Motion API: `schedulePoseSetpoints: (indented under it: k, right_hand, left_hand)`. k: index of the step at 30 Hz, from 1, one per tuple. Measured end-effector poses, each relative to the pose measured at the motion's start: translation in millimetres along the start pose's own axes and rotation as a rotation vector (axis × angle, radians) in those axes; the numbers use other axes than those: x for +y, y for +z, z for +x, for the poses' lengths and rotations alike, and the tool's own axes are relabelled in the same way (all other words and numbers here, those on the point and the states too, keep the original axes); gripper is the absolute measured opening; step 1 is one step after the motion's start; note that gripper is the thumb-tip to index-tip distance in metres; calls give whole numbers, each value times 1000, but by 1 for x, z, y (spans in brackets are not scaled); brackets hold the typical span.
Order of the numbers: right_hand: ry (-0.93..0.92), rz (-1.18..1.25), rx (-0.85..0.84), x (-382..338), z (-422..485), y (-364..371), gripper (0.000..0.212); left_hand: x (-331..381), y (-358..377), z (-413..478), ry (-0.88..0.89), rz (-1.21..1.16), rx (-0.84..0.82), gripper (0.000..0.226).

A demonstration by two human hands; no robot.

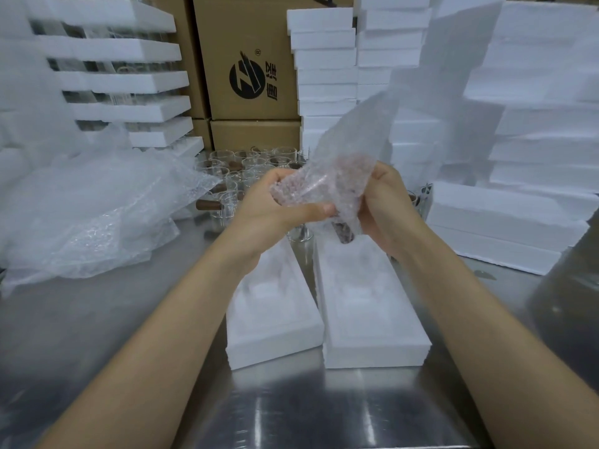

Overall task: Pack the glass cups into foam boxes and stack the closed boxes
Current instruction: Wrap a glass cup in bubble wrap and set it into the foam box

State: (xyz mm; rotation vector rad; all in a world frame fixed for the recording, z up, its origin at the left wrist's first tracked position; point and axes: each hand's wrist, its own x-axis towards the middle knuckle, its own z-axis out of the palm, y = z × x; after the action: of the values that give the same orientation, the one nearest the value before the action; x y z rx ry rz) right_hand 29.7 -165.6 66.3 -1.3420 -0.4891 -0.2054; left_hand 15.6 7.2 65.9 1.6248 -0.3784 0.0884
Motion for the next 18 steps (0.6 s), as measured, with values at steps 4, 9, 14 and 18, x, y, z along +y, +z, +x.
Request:
schedulePoseSetpoints:
  k: [4, 9, 14, 18]
  right_hand:
    - [-56, -16, 165, 0, 3, -2, 31]
    - [88, -15, 173, -4, 7, -7, 15]
    - [425, 166, -239, -4, 5, -16, 52]
    - [333, 188, -334, -9, 0, -26, 17]
  left_hand:
    - [2, 2, -3, 10, 15, -134, 68]
    - [5, -1, -7, -4, 45, -337, 56]
    - [8, -4, -9, -15, 129, -412, 67]
    - [8, -1, -12, -40, 110, -546, 71]
